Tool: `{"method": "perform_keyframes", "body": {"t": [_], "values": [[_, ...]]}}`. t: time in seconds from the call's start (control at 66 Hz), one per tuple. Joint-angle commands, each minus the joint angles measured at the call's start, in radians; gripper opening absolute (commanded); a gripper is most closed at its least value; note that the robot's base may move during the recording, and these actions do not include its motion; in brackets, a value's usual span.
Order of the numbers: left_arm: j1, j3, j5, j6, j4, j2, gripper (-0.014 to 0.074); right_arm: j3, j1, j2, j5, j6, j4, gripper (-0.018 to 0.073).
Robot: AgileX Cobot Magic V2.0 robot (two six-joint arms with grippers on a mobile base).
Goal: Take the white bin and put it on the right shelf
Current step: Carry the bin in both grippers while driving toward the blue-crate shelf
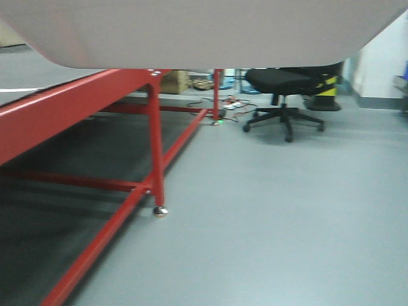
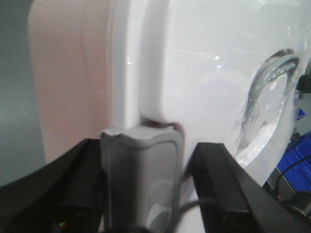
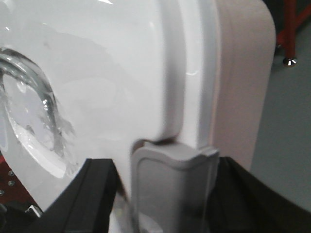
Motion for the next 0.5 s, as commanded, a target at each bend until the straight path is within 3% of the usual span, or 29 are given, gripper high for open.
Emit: {"method": "perform_keyframes", "body": {"t": [0.0,0.485], "values": [[-0.017,-0.036,0.068,0.013,-0.192,-0.019,0.0239,-0.036,0.012,-0.011,0.099,-0.009,0.208,0.0397],[-0.017,-0.036,0.068,0.013,-0.192,-0.019,0.0239,-0.036,0.012,-0.011,0.099,-0.009,0.208,0.0397]]}}
